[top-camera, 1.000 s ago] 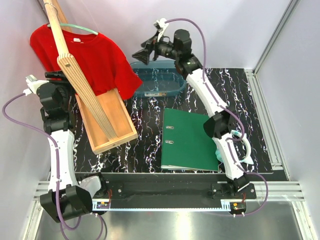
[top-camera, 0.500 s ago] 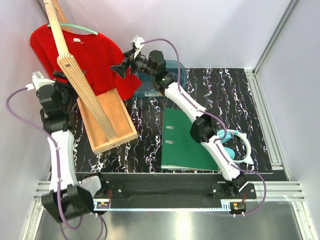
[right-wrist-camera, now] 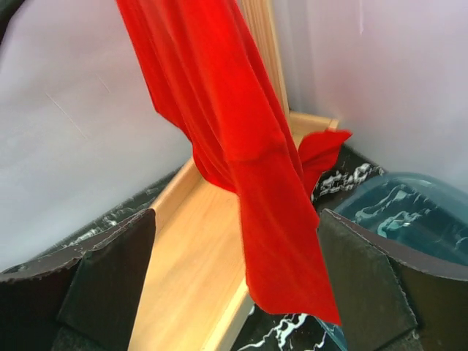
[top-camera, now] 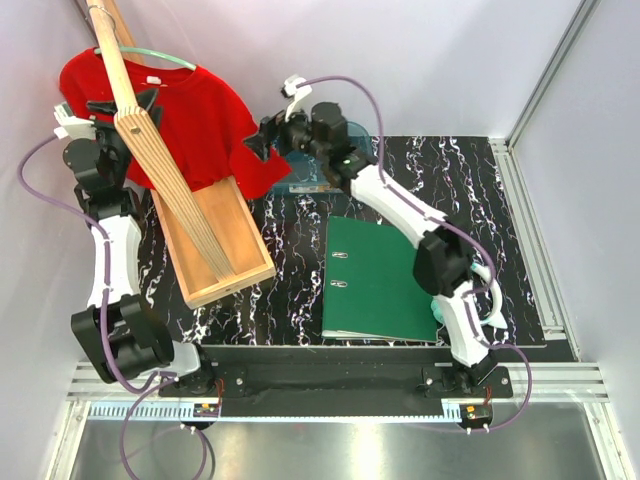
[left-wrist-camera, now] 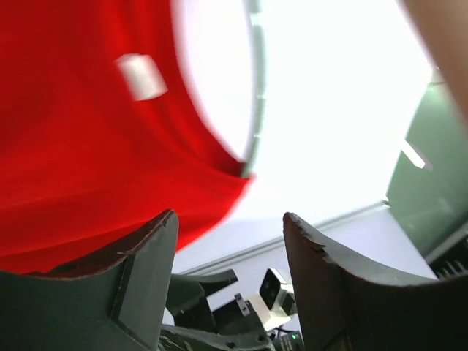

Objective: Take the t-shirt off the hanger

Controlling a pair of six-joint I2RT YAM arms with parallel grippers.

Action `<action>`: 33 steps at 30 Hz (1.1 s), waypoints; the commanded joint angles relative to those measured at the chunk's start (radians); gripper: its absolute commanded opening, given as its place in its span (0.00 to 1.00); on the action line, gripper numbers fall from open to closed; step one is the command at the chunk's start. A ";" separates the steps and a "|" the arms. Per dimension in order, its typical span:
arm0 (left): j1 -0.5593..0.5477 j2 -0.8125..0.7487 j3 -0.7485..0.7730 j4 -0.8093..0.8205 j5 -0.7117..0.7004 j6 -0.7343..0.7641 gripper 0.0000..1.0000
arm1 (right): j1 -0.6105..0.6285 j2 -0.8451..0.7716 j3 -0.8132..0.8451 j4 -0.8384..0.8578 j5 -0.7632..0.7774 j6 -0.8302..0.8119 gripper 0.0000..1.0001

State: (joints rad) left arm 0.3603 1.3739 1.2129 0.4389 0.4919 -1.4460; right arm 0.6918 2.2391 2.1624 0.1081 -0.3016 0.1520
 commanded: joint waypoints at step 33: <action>-0.179 0.225 0.349 0.046 -0.326 -0.051 0.47 | -0.123 -0.484 -0.590 0.304 0.009 0.156 1.00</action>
State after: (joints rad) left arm 0.1917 1.5768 1.4830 0.5079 0.2146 -1.5082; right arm 0.5865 1.8126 1.5917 0.3576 -0.2859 0.2958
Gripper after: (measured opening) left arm 0.480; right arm 0.994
